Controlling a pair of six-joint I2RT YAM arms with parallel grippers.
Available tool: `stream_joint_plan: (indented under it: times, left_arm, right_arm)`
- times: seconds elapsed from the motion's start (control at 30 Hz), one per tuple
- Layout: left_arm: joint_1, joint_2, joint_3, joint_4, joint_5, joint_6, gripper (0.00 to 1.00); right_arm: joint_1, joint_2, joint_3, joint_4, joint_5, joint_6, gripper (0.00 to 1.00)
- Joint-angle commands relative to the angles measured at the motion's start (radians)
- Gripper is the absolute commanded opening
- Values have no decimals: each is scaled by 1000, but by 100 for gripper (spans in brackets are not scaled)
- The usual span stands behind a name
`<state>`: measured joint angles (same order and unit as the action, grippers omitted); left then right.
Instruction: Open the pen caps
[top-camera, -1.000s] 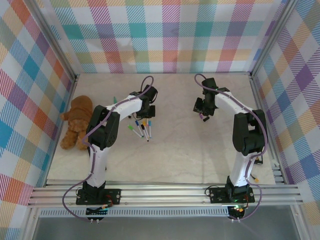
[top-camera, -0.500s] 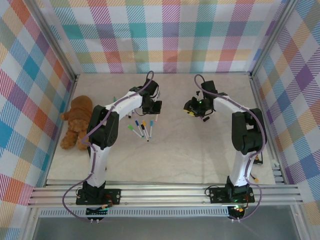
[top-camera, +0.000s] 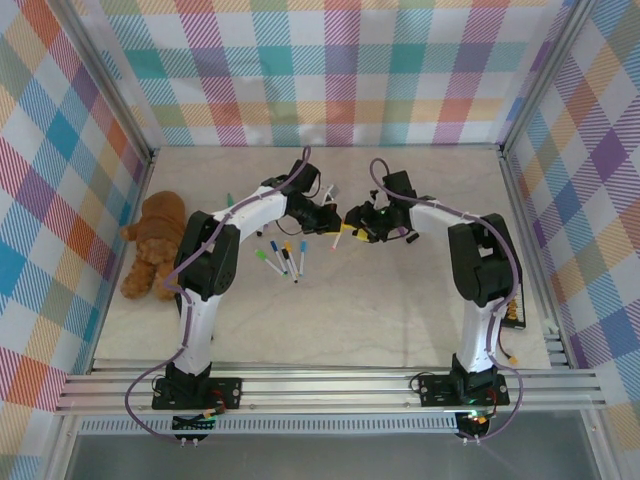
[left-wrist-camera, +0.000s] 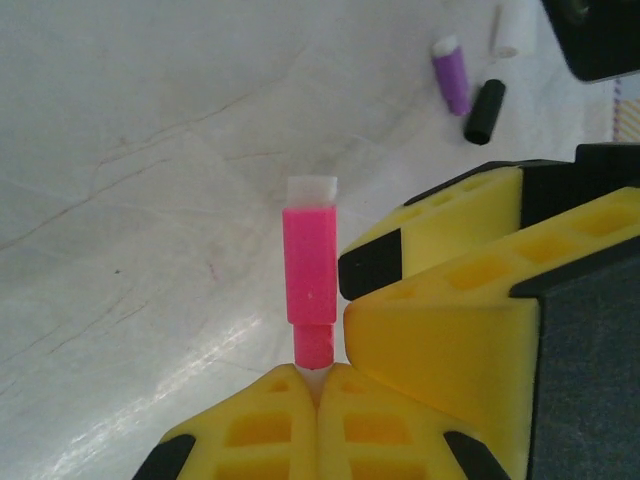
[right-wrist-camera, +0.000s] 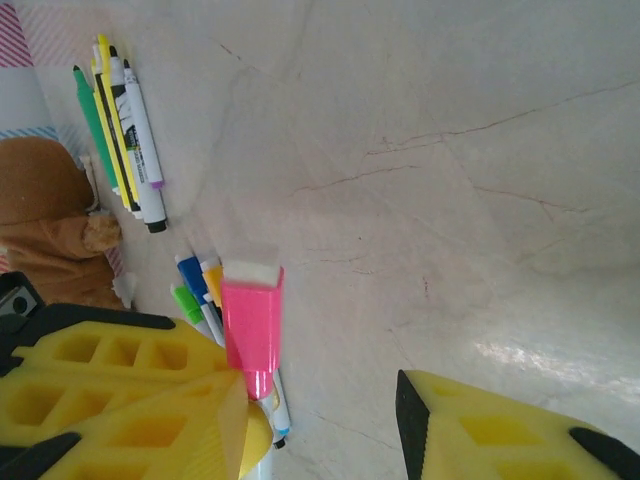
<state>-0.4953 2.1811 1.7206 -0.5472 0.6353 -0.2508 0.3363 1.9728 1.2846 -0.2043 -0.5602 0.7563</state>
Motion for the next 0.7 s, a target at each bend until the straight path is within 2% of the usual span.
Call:
stream_joint_plan:
  times: [0.0, 0.33, 0.67]
  left_arm:
    - [-23, -39, 2, 15, 65, -2, 0]
    - [-38, -30, 7, 3, 65, -4, 0]
    - [-42, -41, -38, 23, 59, -10, 0]
  right_arm:
    - [13, 27, 4, 49, -30, 39, 46]
    - [16, 1, -10, 87, 10, 89, 45]
    - [7, -31, -56, 211, 12, 182, 43]
